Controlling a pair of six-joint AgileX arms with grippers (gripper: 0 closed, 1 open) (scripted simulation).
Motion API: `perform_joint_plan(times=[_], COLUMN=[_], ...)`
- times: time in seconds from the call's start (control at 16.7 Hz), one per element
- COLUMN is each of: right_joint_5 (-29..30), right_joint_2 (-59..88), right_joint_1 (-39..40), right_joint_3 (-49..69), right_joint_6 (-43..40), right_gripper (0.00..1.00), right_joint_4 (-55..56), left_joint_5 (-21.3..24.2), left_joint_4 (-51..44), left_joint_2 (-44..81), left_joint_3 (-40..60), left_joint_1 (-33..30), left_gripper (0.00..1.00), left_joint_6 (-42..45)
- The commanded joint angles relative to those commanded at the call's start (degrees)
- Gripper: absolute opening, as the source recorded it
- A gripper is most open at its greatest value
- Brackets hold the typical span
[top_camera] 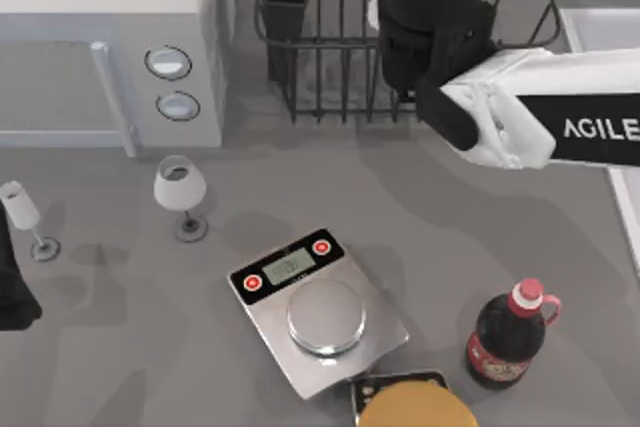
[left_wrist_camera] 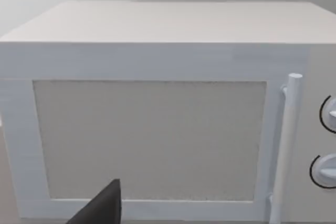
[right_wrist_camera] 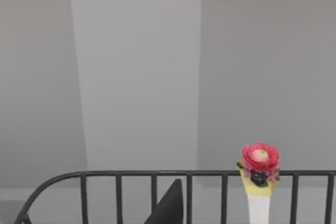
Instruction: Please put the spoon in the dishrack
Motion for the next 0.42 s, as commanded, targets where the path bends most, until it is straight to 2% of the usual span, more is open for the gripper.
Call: perform_joint_plan(times=[0.06,0.12,0.42], right_joint_5=[0.0,0.0,0.0], right_joint_2=[0.0,0.0,0.0], right_joint_1=[0.0,0.0,0.0], right_joint_3=[0.0,0.0,0.0], right_joint_6=[0.0,0.0,0.0], right_gripper=[0.98,1.00,1.00], right_joint_4=[0.0,0.0,0.0], left_joint_5=[0.0,0.0,0.0], left_joint_4=[0.0,0.0,0.0], left_joint_2=[0.0,0.0,0.0], left_joint_3=[0.0,0.0,0.0], left_joint_1=[0.0,0.0,0.0], left_gripper=[1.00,1.00,1.00], left_joint_6=[0.0,0.0,0.0])
